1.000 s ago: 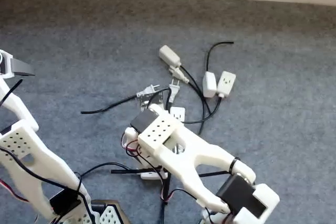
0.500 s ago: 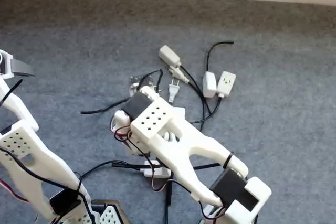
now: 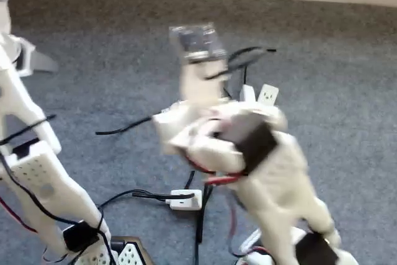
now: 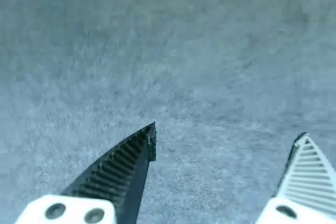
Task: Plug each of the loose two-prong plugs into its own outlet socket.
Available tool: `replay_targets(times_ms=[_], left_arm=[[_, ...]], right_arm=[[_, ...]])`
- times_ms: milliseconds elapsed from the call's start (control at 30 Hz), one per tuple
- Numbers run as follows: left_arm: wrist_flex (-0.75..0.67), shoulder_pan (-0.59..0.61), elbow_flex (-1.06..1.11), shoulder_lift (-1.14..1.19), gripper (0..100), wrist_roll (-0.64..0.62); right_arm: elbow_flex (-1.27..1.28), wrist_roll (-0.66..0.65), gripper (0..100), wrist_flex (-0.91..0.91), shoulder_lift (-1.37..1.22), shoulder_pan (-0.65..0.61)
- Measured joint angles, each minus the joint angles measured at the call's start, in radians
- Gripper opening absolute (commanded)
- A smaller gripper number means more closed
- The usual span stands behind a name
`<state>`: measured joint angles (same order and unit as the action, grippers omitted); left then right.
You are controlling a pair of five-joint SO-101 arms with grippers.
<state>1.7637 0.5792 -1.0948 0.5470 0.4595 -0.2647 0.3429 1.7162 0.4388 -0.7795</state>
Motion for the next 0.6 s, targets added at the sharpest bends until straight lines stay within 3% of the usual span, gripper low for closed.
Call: replay_targets(times_ms=[100,300,500,600], left_arm=[[0.0,-0.083,0.167,-0.14,39,0.0],[0.002,-0.239,0.462,-0.48,39,-0.037],[-0.011,-0.376,0.848,-0.876,39,0.032],[-0.138,-0.376,1.152,-1.066,39,0.118]], right_arm=[[0.084,-0.135,50.4,0.0,0.094,0.183],[0.443,-0.284,50.4,-0.014,0.172,0.548],[0.951,-0.411,50.4,-0.334,0.31,0.615],[1.189,-0.422,50.4,-0.459,0.396,0.614]])
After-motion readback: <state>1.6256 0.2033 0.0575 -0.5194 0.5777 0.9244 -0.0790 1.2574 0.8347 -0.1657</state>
